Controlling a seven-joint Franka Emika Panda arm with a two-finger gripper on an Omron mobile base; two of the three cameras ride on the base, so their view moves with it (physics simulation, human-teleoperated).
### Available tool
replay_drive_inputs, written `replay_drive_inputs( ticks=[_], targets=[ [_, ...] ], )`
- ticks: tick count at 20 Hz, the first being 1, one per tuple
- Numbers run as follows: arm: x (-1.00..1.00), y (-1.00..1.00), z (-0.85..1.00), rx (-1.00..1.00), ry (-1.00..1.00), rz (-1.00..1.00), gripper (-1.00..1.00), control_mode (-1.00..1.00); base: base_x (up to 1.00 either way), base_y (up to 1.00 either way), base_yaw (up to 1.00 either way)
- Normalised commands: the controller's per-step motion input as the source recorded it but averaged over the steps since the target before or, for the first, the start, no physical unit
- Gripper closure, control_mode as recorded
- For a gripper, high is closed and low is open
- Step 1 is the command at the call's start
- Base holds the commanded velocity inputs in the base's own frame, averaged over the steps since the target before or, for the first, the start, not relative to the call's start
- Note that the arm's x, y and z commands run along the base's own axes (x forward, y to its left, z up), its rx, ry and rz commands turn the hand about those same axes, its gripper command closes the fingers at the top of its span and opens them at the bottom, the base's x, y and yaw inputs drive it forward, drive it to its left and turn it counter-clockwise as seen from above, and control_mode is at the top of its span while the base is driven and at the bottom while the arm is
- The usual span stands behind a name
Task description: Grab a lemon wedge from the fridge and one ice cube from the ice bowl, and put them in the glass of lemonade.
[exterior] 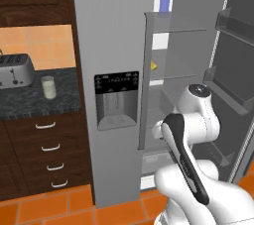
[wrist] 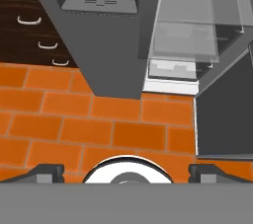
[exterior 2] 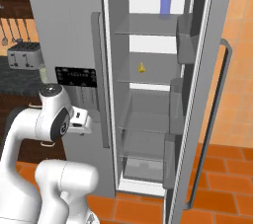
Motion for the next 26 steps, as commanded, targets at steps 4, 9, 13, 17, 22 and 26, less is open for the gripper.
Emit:
replay_drive_inputs(
  ticks=[4, 9, 13, 17, 22, 26],
  targets=[
    [0.0, 0.0, -0.06, 0.0, 0.0, -0.01, -1.0, -1.0, 0.0, 0.0, 0.0],
    [0.0, 0.0, -0.03, 0.0, 0.0, -0.02, -1.0, 1.0, 0.0, -0.22, -0.07],
    [0.0, 0.0, 0.0, 0.0, 0.0, 0.0, -1.0, 1.0, 0.0, -0.63, -0.1],
    [0.0, 0.0, 0.0, 0.0, 0.0, 0.0, -1.0, 1.0, 0.0, -0.65, -0.05],
    [0.0, 0.0, 0.0, 0.0, 0.0, 0.0, -1.0, 1.0, 0.14, -0.32, -0.01],
    [0.0, 0.0, 0.0, 0.0, 0.0, 0.0, -1.0, 1.0, 0.49, 0.0, 0.0]
  ],
)
